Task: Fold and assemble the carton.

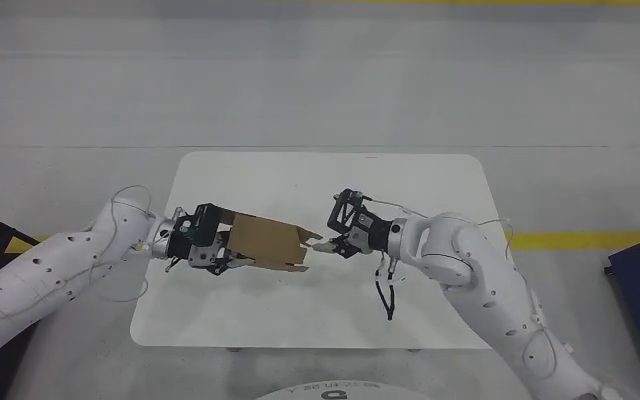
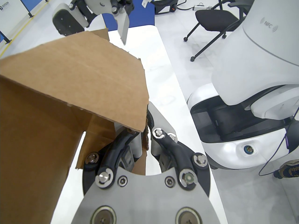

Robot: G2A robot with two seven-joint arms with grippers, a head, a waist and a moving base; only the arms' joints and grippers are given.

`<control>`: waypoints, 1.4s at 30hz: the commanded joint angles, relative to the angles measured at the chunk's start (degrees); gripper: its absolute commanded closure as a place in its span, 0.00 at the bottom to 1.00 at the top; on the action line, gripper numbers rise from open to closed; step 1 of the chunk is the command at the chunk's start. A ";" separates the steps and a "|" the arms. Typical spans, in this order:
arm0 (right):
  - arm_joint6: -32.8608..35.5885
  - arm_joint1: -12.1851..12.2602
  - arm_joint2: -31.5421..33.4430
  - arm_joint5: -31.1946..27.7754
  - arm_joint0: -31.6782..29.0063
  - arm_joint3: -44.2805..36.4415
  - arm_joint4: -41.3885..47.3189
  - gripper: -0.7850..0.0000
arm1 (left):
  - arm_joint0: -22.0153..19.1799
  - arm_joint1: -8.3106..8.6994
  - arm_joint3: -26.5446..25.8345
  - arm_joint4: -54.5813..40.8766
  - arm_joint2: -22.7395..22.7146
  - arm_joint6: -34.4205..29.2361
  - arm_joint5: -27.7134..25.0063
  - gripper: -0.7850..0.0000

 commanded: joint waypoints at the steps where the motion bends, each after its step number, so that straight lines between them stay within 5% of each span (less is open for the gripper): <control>1: 0.21 -0.16 -0.97 0.43 0.69 0.23 -0.34 0.27 | 0.07 0.04 -0.44 0.51 0.00 -0.11 0.00 1.00; 19: 1.22 -1.02 -6.64 -2.20 5.05 2.67 1.13 0.58 | 0.18 -0.03 -2.34 2.32 0.00 -0.11 0.00 1.00; 23: 1.24 -1.03 -6.96 -2.49 5.41 2.86 1.24 1.00 | 0.10 -0.05 -2.37 2.23 0.00 -0.10 0.00 1.00; 28: 0.90 -0.99 -7.13 -3.66 5.43 3.46 3.01 1.00 | 0.26 -0.17 -2.20 1.50 0.00 -0.10 0.00 1.00; 29: 0.64 -1.01 -6.99 -3.39 5.36 3.85 4.66 1.00 | 0.36 -0.23 -2.07 1.23 0.00 -0.10 0.00 0.91; 30: 1.18 -1.01 -7.00 -3.62 5.44 4.29 6.56 1.00 | 0.47 -0.30 -1.91 0.84 0.00 -0.10 0.00 0.69; 32: 2.89 -0.94 -6.92 -4.46 6.11 4.73 8.90 1.00 | 0.59 -0.45 -1.74 0.79 0.00 -0.10 0.00 0.66; 37: 4.98 -0.78 -6.94 -6.27 7.13 5.52 12.63 1.00 | 0.74 -0.71 -1.47 0.81 0.00 -0.10 0.00 0.41; 42: 5.65 -0.67 -7.09 -6.55 7.59 5.79 14.61 1.00 | 1.01 -0.77 -1.69 3.01 0.00 -0.11 0.00 0.57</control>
